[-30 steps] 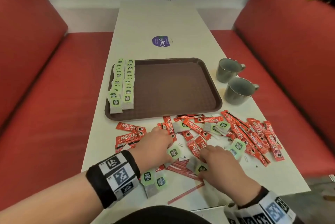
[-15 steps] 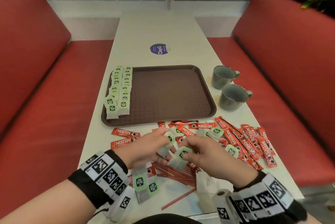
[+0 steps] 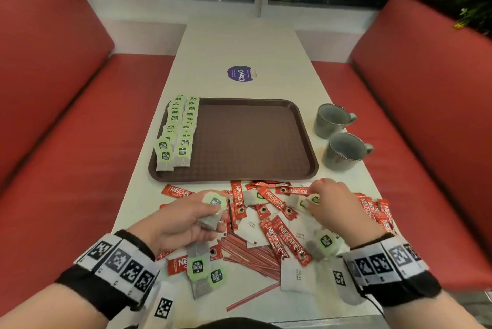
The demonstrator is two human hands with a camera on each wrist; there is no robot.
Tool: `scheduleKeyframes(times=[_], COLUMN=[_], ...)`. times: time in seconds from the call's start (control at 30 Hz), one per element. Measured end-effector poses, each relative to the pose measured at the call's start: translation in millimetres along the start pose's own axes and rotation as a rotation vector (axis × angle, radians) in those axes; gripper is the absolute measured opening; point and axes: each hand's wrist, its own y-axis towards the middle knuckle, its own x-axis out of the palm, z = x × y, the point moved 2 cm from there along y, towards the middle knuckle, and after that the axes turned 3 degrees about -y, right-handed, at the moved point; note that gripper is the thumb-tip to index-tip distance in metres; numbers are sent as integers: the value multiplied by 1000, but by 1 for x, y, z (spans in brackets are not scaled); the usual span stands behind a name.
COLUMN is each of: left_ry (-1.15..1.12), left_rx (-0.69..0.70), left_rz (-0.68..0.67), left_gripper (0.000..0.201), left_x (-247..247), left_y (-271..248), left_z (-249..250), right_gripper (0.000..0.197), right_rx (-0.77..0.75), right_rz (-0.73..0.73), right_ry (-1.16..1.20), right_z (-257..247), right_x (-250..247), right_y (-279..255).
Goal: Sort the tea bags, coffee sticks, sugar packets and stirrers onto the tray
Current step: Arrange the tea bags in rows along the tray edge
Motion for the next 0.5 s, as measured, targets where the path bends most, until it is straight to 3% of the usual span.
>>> scheduleKeyframes(times=[0.1,0.27,0.5], left_ry=[-14,-20,1], left_rx=[37,46,23], left_rz=[53,65,76], left_gripper=[21,20,13], left_x=[-4,3,16], left_y=[-1,0,3], left_z=[0,1,3], right_gripper=[32,13,18], right_rx=[20,19,1], right_rz=[-128,-69,23], right_ry=[-175,-138,342], right_z=[13,12,25], right_x=[2,7,-4], right_y=[3,-5,-21])
